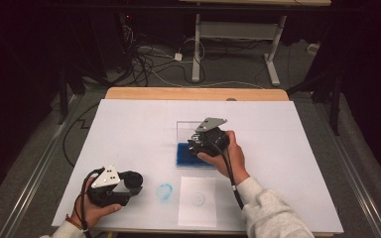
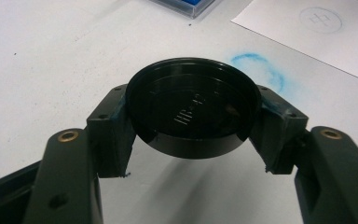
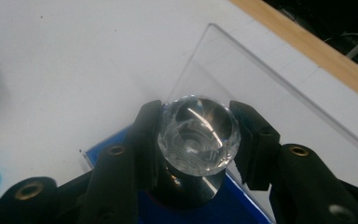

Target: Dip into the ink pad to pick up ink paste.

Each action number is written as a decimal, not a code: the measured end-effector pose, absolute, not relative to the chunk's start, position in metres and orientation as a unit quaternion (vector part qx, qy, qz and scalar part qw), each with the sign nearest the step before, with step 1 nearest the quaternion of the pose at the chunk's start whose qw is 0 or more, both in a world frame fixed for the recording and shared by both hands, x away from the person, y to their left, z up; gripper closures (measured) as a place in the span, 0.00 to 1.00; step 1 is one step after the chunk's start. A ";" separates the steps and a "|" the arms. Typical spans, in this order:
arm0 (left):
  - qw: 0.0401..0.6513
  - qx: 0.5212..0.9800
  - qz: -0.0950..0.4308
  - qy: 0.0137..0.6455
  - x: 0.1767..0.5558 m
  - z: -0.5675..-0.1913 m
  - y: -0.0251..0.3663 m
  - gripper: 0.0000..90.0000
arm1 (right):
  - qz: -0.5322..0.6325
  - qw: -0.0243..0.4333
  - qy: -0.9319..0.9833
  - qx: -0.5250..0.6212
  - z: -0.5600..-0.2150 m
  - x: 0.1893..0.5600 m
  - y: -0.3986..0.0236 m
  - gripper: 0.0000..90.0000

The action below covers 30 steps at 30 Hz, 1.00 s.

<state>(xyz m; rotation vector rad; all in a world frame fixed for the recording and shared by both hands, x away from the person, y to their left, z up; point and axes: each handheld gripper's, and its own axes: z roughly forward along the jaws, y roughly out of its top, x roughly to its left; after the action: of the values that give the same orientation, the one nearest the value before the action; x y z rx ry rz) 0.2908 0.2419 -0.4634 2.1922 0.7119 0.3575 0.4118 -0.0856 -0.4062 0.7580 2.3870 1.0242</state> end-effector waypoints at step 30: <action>0.388 0.867 0.141 0.281 0.291 -0.463 0.239 0.41 | 0.391 0.232 0.844 0.284 -0.367 0.402 -0.125 0.63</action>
<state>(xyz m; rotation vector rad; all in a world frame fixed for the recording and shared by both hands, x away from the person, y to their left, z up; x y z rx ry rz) 0.2912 0.2393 -0.4635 2.2048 0.7145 0.3585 0.4024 -0.1248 -0.3665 0.7803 2.3215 1.0741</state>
